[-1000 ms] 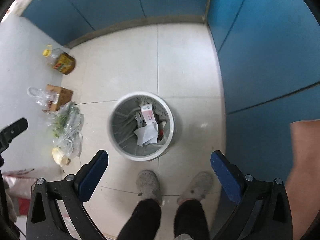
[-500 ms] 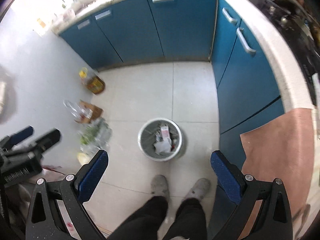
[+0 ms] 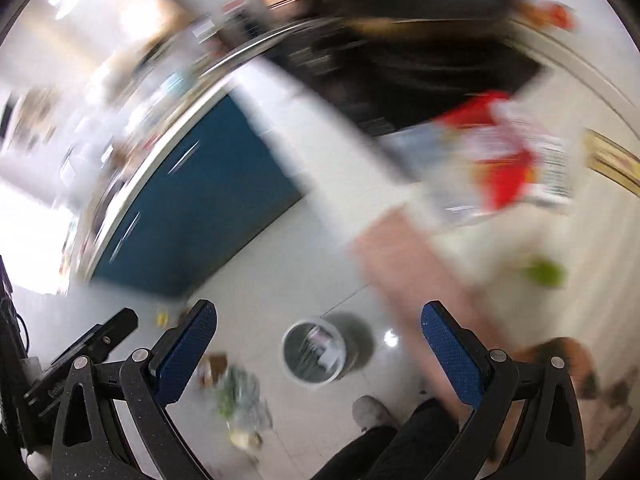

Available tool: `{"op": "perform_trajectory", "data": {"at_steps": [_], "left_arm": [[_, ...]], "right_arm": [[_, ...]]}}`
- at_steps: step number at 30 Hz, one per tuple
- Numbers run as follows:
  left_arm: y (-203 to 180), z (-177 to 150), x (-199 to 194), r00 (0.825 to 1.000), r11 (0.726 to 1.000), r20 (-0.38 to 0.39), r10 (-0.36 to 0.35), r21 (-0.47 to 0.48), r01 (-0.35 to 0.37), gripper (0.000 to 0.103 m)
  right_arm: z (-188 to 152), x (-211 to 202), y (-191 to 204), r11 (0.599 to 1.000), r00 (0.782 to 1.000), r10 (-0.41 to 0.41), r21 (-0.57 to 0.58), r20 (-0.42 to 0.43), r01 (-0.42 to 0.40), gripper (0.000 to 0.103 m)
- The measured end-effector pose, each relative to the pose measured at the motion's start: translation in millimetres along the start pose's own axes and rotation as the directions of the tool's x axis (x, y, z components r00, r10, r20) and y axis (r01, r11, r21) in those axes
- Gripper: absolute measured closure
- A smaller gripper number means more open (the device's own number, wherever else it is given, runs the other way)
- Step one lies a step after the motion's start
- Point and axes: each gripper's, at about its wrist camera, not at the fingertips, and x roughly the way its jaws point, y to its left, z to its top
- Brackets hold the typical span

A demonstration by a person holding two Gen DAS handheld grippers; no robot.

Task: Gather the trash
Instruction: 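Raise both tools away from the bin, then grasp the red-and-white sugar bag with the left tool while the right tool grasps the white medicine box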

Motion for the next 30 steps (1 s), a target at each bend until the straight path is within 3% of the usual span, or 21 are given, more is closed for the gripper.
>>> {"op": "perform_trajectory", "data": {"at_steps": [3, 5, 10, 14, 18, 19, 20, 21, 23, 26, 30], "left_arm": [[-71.8, 27.7, 44.7, 0.990, 0.992, -0.093, -0.109, 0.055, 0.114, 0.000], [-115.4, 38.1, 78.4, 0.973, 0.982, -0.165, -0.159, 0.078, 0.174, 0.000], [-186.8, 45.6, 146.1, 0.929, 0.966, -0.304, -0.211, 0.081, 0.246, 0.000], [-212.7, 46.0, 182.7, 0.909, 0.968, -0.359, -0.211, 0.055, 0.246, 0.000], [-217.4, 44.3, 201.0, 0.897, 0.967, -0.380, -0.227, 0.018, 0.253, 0.004], [-218.0, 44.5, 202.1, 0.899, 0.969, -0.377, -0.223, 0.014, 0.246, 0.008], [-219.1, 45.9, 199.4, 0.914, 0.973, -0.346, -0.211, 0.015, 0.230, 0.023], [-220.3, 46.7, 198.1, 0.924, 0.977, -0.331, -0.192, 0.023, 0.211, 0.032], [-226.5, 47.5, 197.4, 0.931, 0.978, -0.318, -0.180, 0.042, 0.203, 0.079], [-226.4, 49.1, 189.9, 0.931, 0.972, -0.302, -0.207, 0.047, 0.232, 0.093], [-211.3, 55.7, 156.2, 0.963, 0.977, -0.203, -0.177, 0.082, 0.197, 0.097]], "right_arm": [[24.1, -13.4, -78.0, 0.987, 0.996, -0.082, 0.139, 0.030, 0.077, 0.000], [35.7, -22.4, -130.0, 0.965, 0.990, -0.137, 0.233, 0.044, 0.123, 0.000], [49.4, -29.7, -225.4, 0.904, 0.972, -0.231, 0.380, 0.046, 0.197, 0.000], [48.6, -30.2, -274.6, 0.863, 0.963, -0.266, 0.454, 0.036, 0.222, 0.000], [51.0, -19.2, -294.0, 0.849, 0.962, -0.272, 0.475, 0.014, 0.233, 0.000], [51.8, -15.7, -296.3, 0.849, 0.962, -0.274, 0.473, 0.010, 0.237, 0.000], [52.9, -12.7, -297.1, 0.849, 0.961, -0.276, 0.470, 0.005, 0.241, 0.000], [55.1, -8.7, -298.1, 0.850, 0.961, -0.276, 0.467, -0.001, 0.245, 0.000], [58.7, -1.8, -297.7, 0.848, 0.960, -0.281, 0.465, -0.013, 0.255, 0.000], [63.7, 8.4, -298.4, 0.847, 0.961, -0.276, 0.465, -0.029, 0.257, 0.000], [73.2, 16.2, -290.8, 0.862, 0.963, -0.269, 0.439, -0.030, 0.254, 0.000]]}}
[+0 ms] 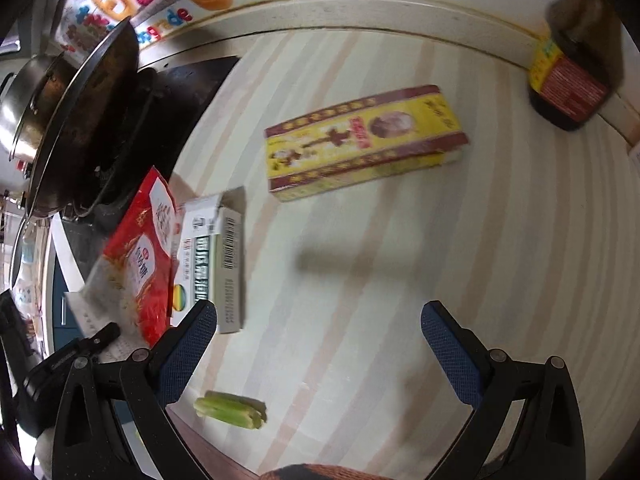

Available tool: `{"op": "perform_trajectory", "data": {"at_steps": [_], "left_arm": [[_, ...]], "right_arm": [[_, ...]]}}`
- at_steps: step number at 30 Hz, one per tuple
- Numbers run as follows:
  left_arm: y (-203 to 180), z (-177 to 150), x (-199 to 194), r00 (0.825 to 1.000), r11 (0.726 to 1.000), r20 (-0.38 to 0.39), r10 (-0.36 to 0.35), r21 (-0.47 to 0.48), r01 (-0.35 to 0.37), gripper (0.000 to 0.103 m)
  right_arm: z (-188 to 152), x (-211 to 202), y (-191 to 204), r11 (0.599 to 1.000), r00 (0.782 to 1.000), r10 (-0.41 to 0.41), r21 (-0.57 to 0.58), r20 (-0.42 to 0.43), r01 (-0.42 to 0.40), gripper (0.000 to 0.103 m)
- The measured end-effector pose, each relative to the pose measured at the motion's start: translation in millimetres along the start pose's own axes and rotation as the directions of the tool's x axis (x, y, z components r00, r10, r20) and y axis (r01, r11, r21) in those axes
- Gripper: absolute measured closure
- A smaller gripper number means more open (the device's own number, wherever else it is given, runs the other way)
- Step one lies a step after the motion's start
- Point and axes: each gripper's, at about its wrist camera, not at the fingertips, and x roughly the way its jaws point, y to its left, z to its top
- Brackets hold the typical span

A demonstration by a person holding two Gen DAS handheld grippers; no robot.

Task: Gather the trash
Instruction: 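Grasp the red-and-white sugar bag with the left tool while the right tool grasps the white medicine box, then carry the bag and box down to the grey bin and open both tools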

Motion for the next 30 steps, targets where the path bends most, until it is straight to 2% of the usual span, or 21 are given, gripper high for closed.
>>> {"op": "perform_trajectory", "data": {"at_steps": [4, 7, 9, 11, 15, 17, 18, 20, 21, 23, 30], "left_arm": [[19.1, -7.8, -43.8, 0.992, 0.998, 0.112, 0.059, -0.008, -0.058, 0.098], [35.5, -19.3, -72.4, 0.973, 0.991, 0.186, 0.133, -0.036, -0.129, 0.098], [49.0, -28.1, -88.2, 0.953, 0.980, 0.230, 0.199, -0.075, -0.187, 0.098], [65.6, -31.3, -96.7, 0.936, 0.966, 0.245, 0.253, -0.109, -0.232, 0.098], [93.6, -38.6, -98.5, 0.926, 0.950, 0.232, 0.299, -0.161, -0.266, 0.098], [100.9, -39.7, -98.0, 0.923, 0.944, 0.226, 0.312, -0.185, -0.273, 0.098], [102.3, -39.9, -96.8, 0.922, 0.942, 0.226, 0.314, -0.194, -0.273, 0.098], [101.0, -37.5, -91.6, 0.920, 0.939, 0.226, 0.319, -0.205, -0.275, 0.098], [102.6, -39.1, -92.9, 0.921, 0.940, 0.228, 0.315, -0.210, -0.269, 0.098], [106.5, -41.5, -96.9, 0.922, 0.940, 0.232, 0.310, -0.218, -0.261, 0.098], [116.7, -48.6, -119.9, 0.917, 0.943, 0.269, 0.296, -0.237, -0.235, 0.098]], "right_arm": [[4.9, 7.4, 22.6, 0.999, 1.000, 0.023, -0.040, -0.007, -0.023, 0.000], [8.3, 17.5, 46.1, 0.997, 1.000, 0.020, -0.080, -0.012, -0.021, 0.000], [9.5, 28.4, 66.4, 0.994, 1.000, 0.004, -0.113, -0.013, -0.006, 0.000], [10.0, 41.4, 87.5, 0.990, 1.000, -0.024, -0.142, -0.008, 0.023, 0.000], [7.1, 66.7, 125.0, 0.971, 0.995, -0.099, -0.222, -0.013, 0.094, 0.000], [2.5, 79.1, 140.7, 0.952, 0.987, -0.162, -0.266, -0.009, 0.154, 0.000], [0.5, 83.4, 144.5, 0.943, 0.982, -0.188, -0.281, -0.006, 0.179, 0.002], [-6.6, 87.8, 150.2, 0.926, 0.972, -0.232, -0.301, 0.022, 0.228, 0.022], [-9.2, 84.7, 152.3, 0.925, 0.974, -0.221, -0.308, 0.046, 0.224, 0.031], [-14.8, 79.9, 158.6, 0.917, 0.976, -0.209, -0.336, 0.061, 0.217, 0.032], [-36.3, 37.9, 167.0, 0.915, 0.991, -0.085, -0.386, 0.106, 0.120, 0.034]]}}
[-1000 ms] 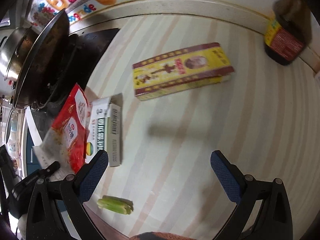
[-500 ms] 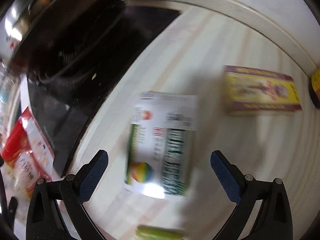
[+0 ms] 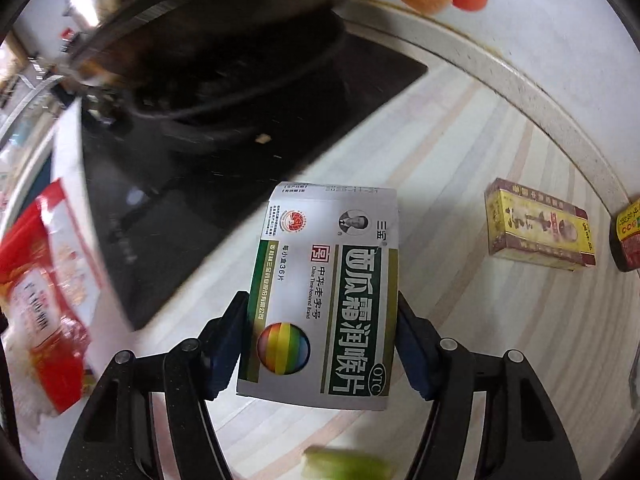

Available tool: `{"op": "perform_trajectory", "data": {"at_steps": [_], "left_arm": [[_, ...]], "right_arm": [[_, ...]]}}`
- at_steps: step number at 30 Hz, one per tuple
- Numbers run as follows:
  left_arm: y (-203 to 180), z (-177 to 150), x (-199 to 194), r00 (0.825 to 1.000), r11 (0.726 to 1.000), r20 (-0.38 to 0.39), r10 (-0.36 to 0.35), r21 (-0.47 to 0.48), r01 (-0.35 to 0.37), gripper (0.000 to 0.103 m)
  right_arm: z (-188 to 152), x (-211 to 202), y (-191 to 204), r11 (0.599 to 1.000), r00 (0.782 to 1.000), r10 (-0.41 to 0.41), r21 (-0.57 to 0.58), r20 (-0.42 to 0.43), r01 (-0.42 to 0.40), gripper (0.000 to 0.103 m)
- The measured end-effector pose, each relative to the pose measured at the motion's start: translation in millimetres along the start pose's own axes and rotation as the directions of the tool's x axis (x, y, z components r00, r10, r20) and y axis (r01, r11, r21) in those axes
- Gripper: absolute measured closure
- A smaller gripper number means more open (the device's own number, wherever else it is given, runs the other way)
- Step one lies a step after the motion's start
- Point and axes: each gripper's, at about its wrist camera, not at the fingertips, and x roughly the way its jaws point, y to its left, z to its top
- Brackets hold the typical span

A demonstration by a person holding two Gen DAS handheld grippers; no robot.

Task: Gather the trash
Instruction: 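Carry the bag and box down to the grey bin and open both tools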

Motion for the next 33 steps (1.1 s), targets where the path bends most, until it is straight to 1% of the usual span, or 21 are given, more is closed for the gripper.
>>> {"op": "perform_trajectory", "data": {"at_steps": [2, 6, 11, 17, 19, 20, 24, 26, 28, 30, 33], "left_arm": [[7.8, 1.3, -7.6, 1.000, 1.000, 0.011, -0.002, -0.010, 0.002, 0.098], [29.1, 3.5, -27.2, 0.999, 1.000, 0.041, 0.013, -0.026, -0.012, 0.098], [70.8, -0.2, -53.2, 0.996, 0.997, 0.075, 0.054, -0.057, -0.050, 0.098], [129.0, -13.5, -74.4, 0.989, 0.987, 0.086, 0.119, -0.119, -0.108, 0.098], [150.7, -20.1, -79.2, 0.987, 0.981, 0.081, 0.143, -0.146, -0.130, 0.098], [165.4, -25.1, -81.5, 0.984, 0.975, 0.074, 0.159, -0.166, -0.145, 0.098], [204.6, -42.8, -82.2, 0.976, 0.958, 0.046, 0.211, -0.209, -0.197, 0.098], [227.9, -55.3, -77.4, 0.970, 0.945, 0.015, 0.241, -0.232, -0.231, 0.098], [243.2, -65.0, -70.7, 0.964, 0.934, -0.014, 0.265, -0.242, -0.261, 0.098], [262.5, -79.3, -56.5, 0.953, 0.922, -0.055, 0.298, -0.244, -0.302, 0.098], [288.0, -104.7, -23.7, 0.938, 0.907, -0.132, 0.321, -0.242, -0.344, 0.098]], "right_arm": [[-3.4, -16.7, 2.8, 0.999, 0.999, 0.036, -0.014, 0.029, -0.035, 0.034], [-7.8, -43.8, 14.5, 0.995, 0.994, 0.096, -0.039, 0.060, -0.094, 0.034], [-21.0, -76.0, 40.8, 0.985, 0.983, 0.161, -0.080, 0.087, -0.155, 0.034], [-55.3, -103.4, 98.8, 0.958, 0.965, 0.253, -0.161, 0.072, -0.239, 0.034], [-70.8, -108.3, 125.1, 0.943, 0.958, 0.283, -0.198, 0.051, -0.268, 0.034], [-76.7, -109.2, 135.4, 0.937, 0.955, 0.292, -0.214, 0.041, -0.277, 0.034], [-106.6, -105.9, 184.6, 0.906, 0.946, 0.324, -0.283, -0.009, -0.313, 0.034], [-121.2, -98.1, 205.6, 0.894, 0.942, 0.333, -0.306, -0.037, -0.328, 0.034], [-139.0, -86.6, 228.1, 0.881, 0.940, 0.335, -0.333, -0.067, -0.338, 0.034], [-155.8, -70.9, 244.3, 0.870, 0.939, 0.328, -0.355, -0.100, -0.342, 0.035], [-188.5, -36.6, 267.9, 0.857, 0.935, 0.311, -0.376, -0.169, -0.353, 0.035]]}}
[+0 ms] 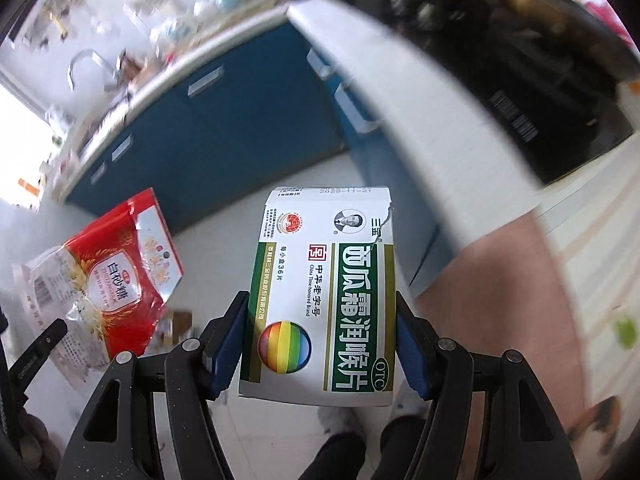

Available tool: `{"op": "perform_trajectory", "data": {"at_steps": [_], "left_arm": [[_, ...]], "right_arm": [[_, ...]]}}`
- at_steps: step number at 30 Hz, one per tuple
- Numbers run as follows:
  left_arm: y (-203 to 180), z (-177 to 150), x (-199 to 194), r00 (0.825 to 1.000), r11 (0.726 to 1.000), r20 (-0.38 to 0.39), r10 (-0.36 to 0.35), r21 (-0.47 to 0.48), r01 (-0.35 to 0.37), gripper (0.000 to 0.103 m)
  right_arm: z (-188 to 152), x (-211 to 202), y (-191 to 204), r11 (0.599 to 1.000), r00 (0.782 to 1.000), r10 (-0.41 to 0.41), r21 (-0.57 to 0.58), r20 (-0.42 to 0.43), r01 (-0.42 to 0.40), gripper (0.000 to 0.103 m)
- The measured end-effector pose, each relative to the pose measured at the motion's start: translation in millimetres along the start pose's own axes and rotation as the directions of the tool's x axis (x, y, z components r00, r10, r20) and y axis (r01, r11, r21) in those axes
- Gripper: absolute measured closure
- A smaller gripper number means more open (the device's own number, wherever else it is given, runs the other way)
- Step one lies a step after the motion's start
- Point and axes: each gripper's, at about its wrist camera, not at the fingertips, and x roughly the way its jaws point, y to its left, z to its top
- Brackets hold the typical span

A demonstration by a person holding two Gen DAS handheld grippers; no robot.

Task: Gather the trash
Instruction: 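Carry the bag and box down to the grey bin and open both tools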

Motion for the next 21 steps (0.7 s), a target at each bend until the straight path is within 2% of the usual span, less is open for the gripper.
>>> {"op": "perform_trajectory", "data": {"at_steps": [3, 6, 10, 13, 16, 19, 21], "left_arm": [[9.0, -20.7, 53.2, 0.996, 1.000, -0.080, 0.027, 0.015, -0.026, 0.098], [13.1, -49.4, 128.6, 0.980, 0.998, -0.195, 0.047, 0.042, -0.040, 0.098], [11.5, -91.2, 247.2, 0.942, 0.998, -0.332, 0.048, 0.060, -0.030, 0.098], [5.5, -113.1, 323.3, 0.917, 0.998, -0.397, 0.035, 0.068, -0.008, 0.098], [-2.5, -137.7, 402.1, 0.880, 0.998, -0.476, -0.007, 0.053, 0.036, 0.098], [-6.2, -154.9, 455.4, 0.850, 0.997, -0.525, -0.043, 0.034, 0.071, 0.097], [-10.4, -162.3, 478.7, 0.837, 0.996, -0.544, -0.052, 0.035, 0.085, 0.096]], "right_arm": [[-24.0, 55.2, 15.2, 1.000, 0.996, 0.030, -0.004, -0.083, -0.031, 0.035], [-51.9, 128.7, 17.7, 0.997, 0.980, 0.068, 0.038, -0.188, -0.062, 0.035], [-93.3, 241.8, 7.9, 0.992, 0.948, 0.100, 0.104, -0.301, -0.072, 0.035], [-120.6, 318.1, 3.1, 0.990, 0.926, 0.120, 0.118, -0.358, -0.083, 0.035], [-146.7, 394.0, 1.8, 0.990, 0.907, 0.131, 0.109, -0.400, -0.095, 0.035], [-166.4, 453.1, 2.4, 0.992, 0.891, 0.120, 0.079, -0.439, -0.095, 0.035], [-177.2, 484.6, 0.5, 0.994, 0.880, 0.107, 0.065, -0.464, -0.087, 0.035]]}}
